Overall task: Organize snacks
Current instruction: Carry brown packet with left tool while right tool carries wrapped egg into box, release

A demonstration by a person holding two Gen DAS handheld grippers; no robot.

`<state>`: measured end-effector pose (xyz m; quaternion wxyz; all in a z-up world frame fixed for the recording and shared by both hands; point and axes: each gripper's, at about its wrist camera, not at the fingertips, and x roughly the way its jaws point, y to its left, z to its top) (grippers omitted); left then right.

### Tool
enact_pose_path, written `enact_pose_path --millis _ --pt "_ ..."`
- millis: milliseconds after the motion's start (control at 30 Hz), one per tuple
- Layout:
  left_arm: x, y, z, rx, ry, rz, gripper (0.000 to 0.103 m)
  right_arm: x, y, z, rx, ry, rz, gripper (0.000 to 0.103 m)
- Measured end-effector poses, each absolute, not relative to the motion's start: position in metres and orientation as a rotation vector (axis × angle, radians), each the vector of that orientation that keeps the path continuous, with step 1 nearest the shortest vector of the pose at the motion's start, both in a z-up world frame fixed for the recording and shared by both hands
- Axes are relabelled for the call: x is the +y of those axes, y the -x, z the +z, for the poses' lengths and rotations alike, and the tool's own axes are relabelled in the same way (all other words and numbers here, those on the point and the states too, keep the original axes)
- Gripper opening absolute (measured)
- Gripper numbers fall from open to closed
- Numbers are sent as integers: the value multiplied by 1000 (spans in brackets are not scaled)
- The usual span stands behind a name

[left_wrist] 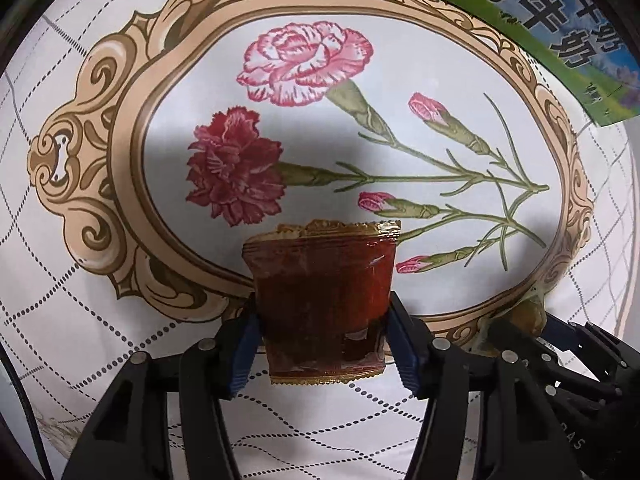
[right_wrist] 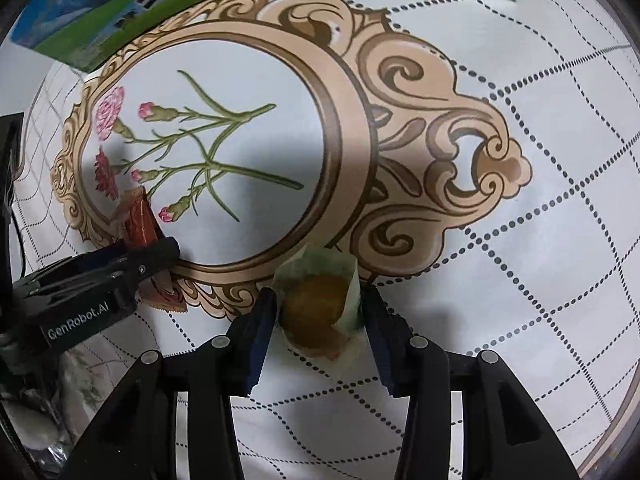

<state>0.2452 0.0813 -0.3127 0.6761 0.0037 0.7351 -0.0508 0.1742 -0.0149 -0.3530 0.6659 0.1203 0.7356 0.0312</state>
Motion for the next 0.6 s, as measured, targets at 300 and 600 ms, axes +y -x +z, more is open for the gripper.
enact_pose_path --millis 300,600 --pt "67 -238 -279 1599 -49 -159 52 -5 -169 -347 1630 -281 77 45" --pt "37 -284 -171 1452 16 -313 52 -35 -196 -245 1461 -390 148 45"
